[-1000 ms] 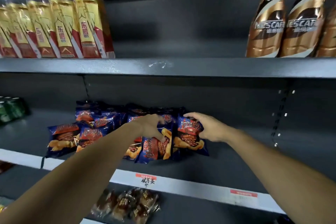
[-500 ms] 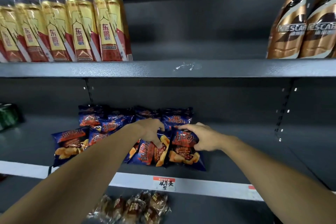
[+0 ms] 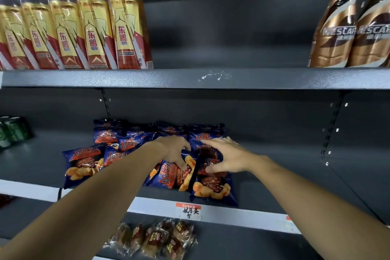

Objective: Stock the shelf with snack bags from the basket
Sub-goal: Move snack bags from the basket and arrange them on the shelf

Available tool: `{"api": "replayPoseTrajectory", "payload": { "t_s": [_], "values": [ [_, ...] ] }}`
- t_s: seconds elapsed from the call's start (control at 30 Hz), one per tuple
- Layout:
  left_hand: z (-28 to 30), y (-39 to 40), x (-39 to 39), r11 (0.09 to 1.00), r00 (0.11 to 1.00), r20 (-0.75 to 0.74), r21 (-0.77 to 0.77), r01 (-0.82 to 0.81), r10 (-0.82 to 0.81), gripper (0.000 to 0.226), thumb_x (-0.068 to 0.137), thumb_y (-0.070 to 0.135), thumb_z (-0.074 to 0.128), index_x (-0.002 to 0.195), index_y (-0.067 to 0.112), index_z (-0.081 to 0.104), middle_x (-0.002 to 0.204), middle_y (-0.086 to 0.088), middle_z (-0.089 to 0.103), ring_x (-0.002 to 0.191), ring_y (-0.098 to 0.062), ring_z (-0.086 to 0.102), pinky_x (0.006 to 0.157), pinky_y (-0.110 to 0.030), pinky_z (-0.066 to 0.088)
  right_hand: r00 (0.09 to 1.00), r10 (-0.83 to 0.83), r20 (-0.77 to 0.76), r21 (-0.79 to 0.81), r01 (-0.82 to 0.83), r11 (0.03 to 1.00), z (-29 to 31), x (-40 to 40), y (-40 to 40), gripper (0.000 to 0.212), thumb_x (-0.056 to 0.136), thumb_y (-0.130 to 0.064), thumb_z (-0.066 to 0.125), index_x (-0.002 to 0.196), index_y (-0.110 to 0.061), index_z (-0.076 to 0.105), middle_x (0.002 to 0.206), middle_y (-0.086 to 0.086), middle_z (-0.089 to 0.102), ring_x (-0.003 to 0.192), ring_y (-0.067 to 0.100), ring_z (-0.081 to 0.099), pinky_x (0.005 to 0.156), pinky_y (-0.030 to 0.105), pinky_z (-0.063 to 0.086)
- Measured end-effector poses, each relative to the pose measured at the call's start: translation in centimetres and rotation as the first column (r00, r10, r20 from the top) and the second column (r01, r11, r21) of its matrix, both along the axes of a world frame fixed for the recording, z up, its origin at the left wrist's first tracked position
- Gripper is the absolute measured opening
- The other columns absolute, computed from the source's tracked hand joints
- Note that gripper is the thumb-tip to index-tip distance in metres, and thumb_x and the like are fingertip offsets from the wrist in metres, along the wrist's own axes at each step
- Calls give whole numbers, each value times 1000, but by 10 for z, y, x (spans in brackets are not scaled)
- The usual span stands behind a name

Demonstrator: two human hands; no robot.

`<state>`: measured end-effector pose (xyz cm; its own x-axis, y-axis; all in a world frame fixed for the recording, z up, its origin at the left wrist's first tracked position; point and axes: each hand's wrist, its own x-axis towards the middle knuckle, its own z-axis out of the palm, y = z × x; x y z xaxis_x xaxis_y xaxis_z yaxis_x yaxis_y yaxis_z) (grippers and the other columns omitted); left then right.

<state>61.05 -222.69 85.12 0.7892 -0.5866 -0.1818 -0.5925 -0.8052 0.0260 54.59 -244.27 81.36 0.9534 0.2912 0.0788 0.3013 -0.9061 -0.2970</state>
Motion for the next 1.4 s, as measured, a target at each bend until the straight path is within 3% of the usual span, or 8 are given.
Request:
{"api": "replayPoseTrajectory", "payload": {
  "t_s": [0.17,0.47,0.7,0.83,0.93,1.03,1.17,1.4],
  "values": [
    [-2,8,-3,1000,1000,-5,-24,-20,20,80,76,43,79,145,23,41,150,0,40,133,-23,41,105,-39,38,999,40,34,16,-40,999,2,2,17,90,80,-63,68,154,-35,24,158,-7,29,144,17,25,115,34,26],
    [-9,17,-5,995,1000,5,-100,-22,23,81,73,46,80,141,23,44,140,1,50,124,-20,50,98,-38,43,990,6,143,-16,-4,1000,-5,8,53,59,87,-50,68,135,-19,55,132,4,58,123,23,49,100,39,43],
    [-4,39,-2,887,984,-12,-431,-165,177,122,51,70,81,147,20,25,145,0,38,129,-20,44,106,-42,40,963,-173,208,219,126,967,-2,12,40,53,87,-50,67,133,-28,56,135,0,57,123,17,52,95,34,46],
    [10,23,7,756,961,21,-622,-202,274,120,32,87,73,126,18,44,120,2,54,112,-17,55,95,-39,50,906,-316,281,385,195,902,12,9,13,55,85,-52,69,130,-21,60,123,0,65,111,17,60,89,33,50],
    [21,-7,7,758,974,27,-633,-158,225,100,43,83,74,115,16,53,102,-1,65,94,-18,63,83,-39,55,858,-444,258,533,257,807,20,2,-15,58,83,-53,70,128,-17,62,114,1,69,102,17,65,86,34,53],
    [27,-44,2,789,984,47,-604,-108,170,84,67,67,74,129,15,53,112,-9,66,102,-25,62,87,-39,52,836,-507,207,586,309,749,17,-7,-45,57,82,-54,71,125,-17,65,107,-2,71,96,15,66,82,32,54],
    [29,-94,4,841,987,123,-540,-25,108,73,82,57,67,142,27,39,142,-5,47,121,-24,52,98,-38,46,807,-550,215,493,396,774,8,-25,-76,66,83,-57,68,131,-13,60,123,3,65,116,20,59,95,36,51],
    [45,-155,7,912,937,350,-384,141,3,65,84,49,68,141,27,45,141,1,52,126,-24,49,108,-40,35,769,-585,257,381,475,793,17,-42,-114,73,85,-57,65,141,-14,46,130,11,58,124,29,50,101,39,44]
  ]
}}
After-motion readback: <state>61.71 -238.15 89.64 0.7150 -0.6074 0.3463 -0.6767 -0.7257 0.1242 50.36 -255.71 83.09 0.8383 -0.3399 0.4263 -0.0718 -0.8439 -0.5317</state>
